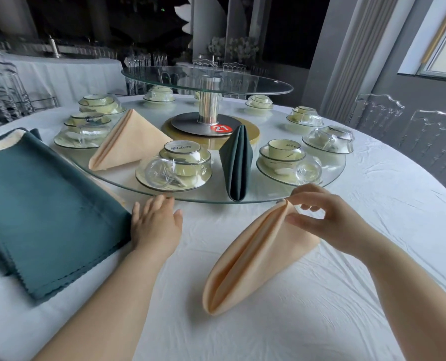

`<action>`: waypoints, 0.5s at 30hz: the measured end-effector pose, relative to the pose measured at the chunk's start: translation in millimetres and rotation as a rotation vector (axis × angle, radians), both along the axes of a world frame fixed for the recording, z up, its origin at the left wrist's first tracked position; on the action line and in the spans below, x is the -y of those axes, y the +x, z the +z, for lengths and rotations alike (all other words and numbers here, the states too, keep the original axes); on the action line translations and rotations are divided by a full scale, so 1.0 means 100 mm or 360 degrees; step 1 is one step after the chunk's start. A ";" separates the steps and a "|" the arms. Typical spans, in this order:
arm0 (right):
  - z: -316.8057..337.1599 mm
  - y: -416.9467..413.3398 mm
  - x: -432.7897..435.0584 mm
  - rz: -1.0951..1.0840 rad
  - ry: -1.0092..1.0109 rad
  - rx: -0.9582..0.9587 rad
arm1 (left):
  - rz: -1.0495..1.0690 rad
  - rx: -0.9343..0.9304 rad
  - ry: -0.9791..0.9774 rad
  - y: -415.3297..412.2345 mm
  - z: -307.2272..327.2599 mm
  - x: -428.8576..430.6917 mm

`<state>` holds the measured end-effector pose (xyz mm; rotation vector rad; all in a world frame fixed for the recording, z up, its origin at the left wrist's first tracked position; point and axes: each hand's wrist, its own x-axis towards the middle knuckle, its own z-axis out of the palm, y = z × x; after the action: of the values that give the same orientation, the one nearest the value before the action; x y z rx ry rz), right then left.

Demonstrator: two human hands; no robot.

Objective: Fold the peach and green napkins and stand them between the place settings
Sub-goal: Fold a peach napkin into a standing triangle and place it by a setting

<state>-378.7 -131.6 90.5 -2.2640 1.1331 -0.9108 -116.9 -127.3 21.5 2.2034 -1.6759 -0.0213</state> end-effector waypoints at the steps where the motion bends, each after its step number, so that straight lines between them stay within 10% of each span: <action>1: 0.00 0.01 0.00 -0.0009 -0.0005 -0.0007 | 0.0019 -0.0025 -0.0112 0.01 0.01 0.00; 9: 0.03 0.03 -0.03 -0.0022 0.0018 0.0054 | -0.0790 -0.0691 -0.0354 -0.22 -0.02 0.01; 15: 0.04 -0.01 -0.05 -0.0060 0.0242 0.0058 | -0.0753 -0.0850 -0.0238 -0.17 -0.07 0.10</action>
<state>-379.3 -126.9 94.3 -2.1026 1.1907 -0.8469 -133.6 -137.0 14.2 1.4723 -1.7554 -0.5371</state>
